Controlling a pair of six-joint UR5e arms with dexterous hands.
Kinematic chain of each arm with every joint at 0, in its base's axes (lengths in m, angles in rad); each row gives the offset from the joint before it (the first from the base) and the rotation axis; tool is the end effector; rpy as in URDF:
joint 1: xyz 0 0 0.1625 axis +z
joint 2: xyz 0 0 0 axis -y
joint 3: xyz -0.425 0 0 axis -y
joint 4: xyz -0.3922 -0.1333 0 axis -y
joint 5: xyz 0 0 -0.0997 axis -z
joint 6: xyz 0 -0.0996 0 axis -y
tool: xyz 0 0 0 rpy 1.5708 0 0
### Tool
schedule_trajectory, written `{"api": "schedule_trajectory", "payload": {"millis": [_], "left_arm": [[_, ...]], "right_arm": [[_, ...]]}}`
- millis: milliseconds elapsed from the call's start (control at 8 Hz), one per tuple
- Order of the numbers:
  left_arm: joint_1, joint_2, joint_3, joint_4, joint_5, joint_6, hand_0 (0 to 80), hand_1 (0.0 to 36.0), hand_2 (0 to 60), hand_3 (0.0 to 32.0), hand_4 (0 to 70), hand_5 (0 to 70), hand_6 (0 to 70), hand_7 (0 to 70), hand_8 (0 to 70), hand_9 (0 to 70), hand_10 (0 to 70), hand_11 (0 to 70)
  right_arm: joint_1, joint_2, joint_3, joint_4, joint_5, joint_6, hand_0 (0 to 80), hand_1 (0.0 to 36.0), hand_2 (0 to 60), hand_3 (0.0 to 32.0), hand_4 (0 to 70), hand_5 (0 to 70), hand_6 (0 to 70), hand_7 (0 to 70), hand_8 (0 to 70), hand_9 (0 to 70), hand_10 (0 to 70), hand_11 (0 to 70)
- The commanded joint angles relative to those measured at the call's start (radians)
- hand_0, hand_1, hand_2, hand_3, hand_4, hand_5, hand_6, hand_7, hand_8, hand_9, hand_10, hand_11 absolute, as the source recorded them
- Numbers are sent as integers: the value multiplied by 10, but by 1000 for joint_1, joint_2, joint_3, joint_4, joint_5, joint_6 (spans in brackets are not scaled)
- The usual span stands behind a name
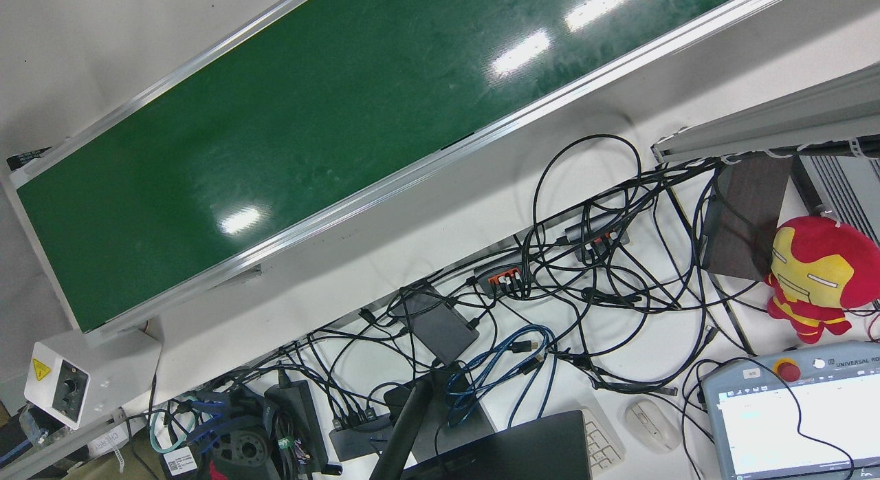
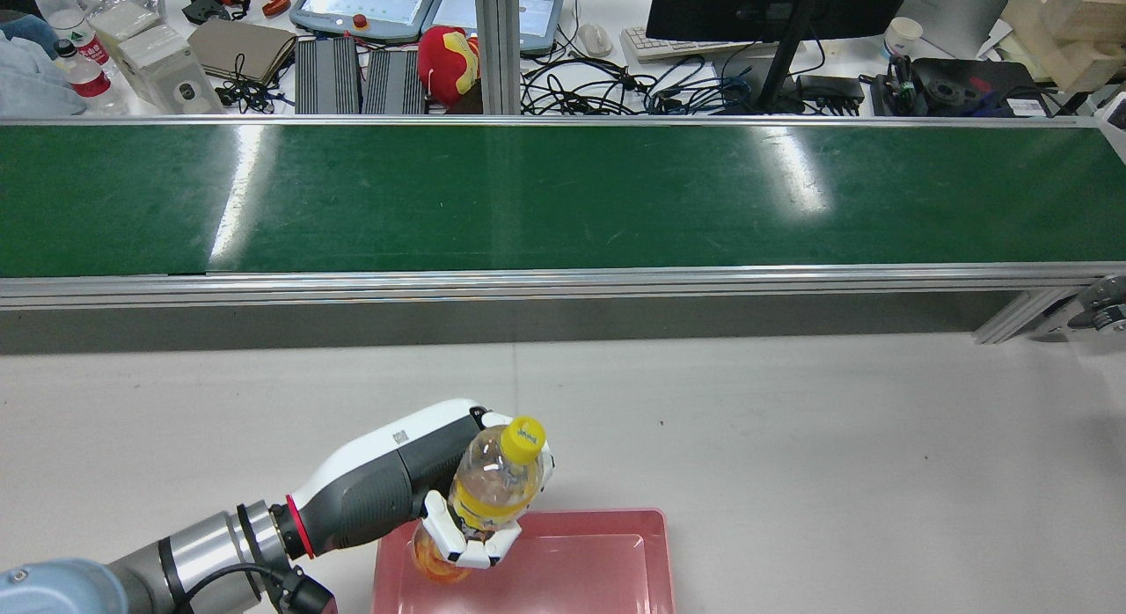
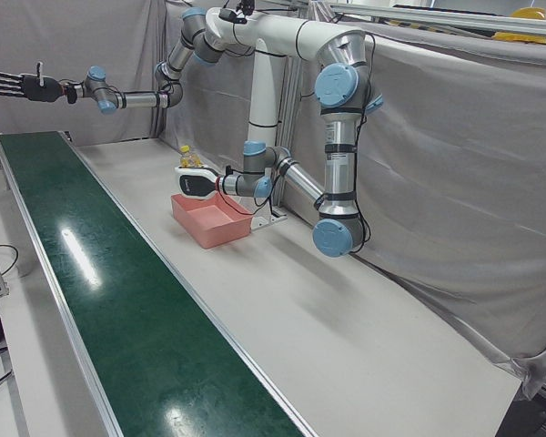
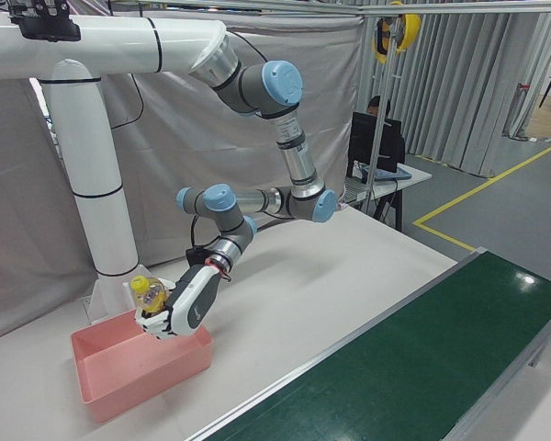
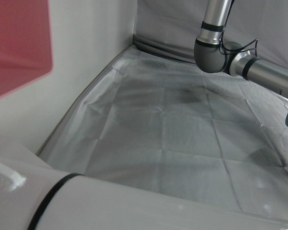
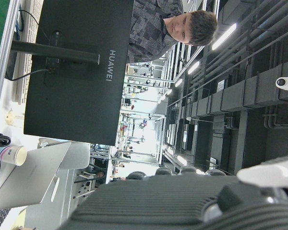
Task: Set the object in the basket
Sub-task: 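Lift the bottle off the belt and carry it over the pink tray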
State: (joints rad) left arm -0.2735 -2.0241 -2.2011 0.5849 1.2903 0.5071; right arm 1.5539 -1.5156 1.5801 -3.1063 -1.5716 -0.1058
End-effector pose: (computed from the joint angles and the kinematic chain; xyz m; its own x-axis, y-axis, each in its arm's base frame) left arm 0.4394 -0.2903 0.2398 -0.6552 -0.6886 -0.3107 -0.1628 0.5304 -0.8320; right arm 0.1243 -0.5260 0.6509 -0.9944 0.0071 0.1052 -0.1039 0.1009 -0.9895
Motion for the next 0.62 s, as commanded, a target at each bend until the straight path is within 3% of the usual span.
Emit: {"api": "schedule_trajectory", "payload": {"millis": [0, 125, 250, 375, 500], "left_arm": [[114, 13, 4, 21, 0, 47, 530, 360, 600, 0, 545, 700, 375, 453, 585, 700, 365, 529], [117, 16, 4, 30, 3, 48, 467, 360, 600, 0, 242, 700, 139, 248, 353, 462, 251, 385], [126, 28, 6, 30, 1, 48, 651, 191, 74, 0, 63, 675, 45, 149, 218, 297, 211, 331], [141, 28, 18, 27, -2, 50, 692, 155, 0, 6, 22, 501, 0, 41, 207, 266, 146, 236], [139, 28, 43, -3, -3, 48, 518, 249, 422, 6, 56, 368, 0, 39, 159, 199, 103, 172]], "right_arm": [[0, 0, -2, 0, 1, 0, 0, 0, 0, 0, 0, 0, 0, 0, 0, 0, 0, 0], [0, 0, -2, 0, 1, 0, 0, 0, 0, 0, 0, 0, 0, 0, 0, 0, 0, 0], [0, 0, -3, 0, -1, 0, 0, 0, 0, 0, 0, 0, 0, 0, 0, 0, 0, 0], [0, 0, -2, 0, -1, 0, 0, 0, 0, 0, 0, 0, 0, 0, 0, 0, 0, 0], [0, 0, -2, 0, -1, 0, 0, 0, 0, 0, 0, 0, 0, 0, 0, 0, 0, 0]]}}
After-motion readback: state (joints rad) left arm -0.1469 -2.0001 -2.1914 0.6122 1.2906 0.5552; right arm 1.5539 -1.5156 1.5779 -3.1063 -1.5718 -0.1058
